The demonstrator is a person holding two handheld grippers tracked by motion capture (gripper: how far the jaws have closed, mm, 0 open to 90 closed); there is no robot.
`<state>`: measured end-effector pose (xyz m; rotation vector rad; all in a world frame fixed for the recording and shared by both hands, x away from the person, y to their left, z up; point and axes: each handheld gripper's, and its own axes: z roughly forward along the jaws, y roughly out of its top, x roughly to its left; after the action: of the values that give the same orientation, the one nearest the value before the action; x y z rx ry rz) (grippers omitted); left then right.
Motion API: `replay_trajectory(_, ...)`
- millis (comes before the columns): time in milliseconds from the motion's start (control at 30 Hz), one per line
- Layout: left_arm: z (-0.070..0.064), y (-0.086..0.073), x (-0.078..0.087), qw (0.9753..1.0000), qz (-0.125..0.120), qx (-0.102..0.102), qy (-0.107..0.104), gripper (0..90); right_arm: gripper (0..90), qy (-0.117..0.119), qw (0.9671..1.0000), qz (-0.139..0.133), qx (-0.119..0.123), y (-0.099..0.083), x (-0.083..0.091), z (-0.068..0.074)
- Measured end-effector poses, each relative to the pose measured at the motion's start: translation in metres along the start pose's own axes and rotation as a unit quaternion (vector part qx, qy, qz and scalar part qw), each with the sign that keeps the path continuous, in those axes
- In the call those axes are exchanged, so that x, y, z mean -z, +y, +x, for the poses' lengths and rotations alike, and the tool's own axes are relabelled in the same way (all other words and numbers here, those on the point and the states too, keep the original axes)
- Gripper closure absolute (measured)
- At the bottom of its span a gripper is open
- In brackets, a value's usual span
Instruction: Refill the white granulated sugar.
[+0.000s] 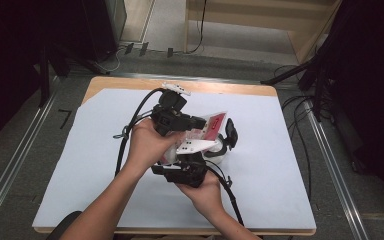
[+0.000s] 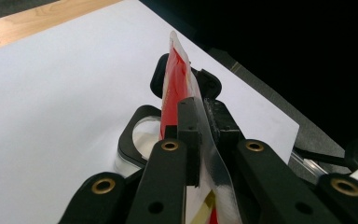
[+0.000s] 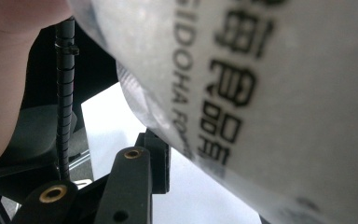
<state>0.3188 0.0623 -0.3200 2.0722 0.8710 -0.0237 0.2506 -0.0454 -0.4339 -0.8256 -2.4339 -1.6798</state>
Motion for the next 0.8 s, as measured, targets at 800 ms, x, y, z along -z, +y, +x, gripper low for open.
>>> replay_trajectory(800,0.001,-0.0032,-0.0029,1.0,-0.004,0.002,-0.008,86.0,68.1,-0.011,0.9999,0.002,0.007,-0.0037,-0.0019,-0.0011)
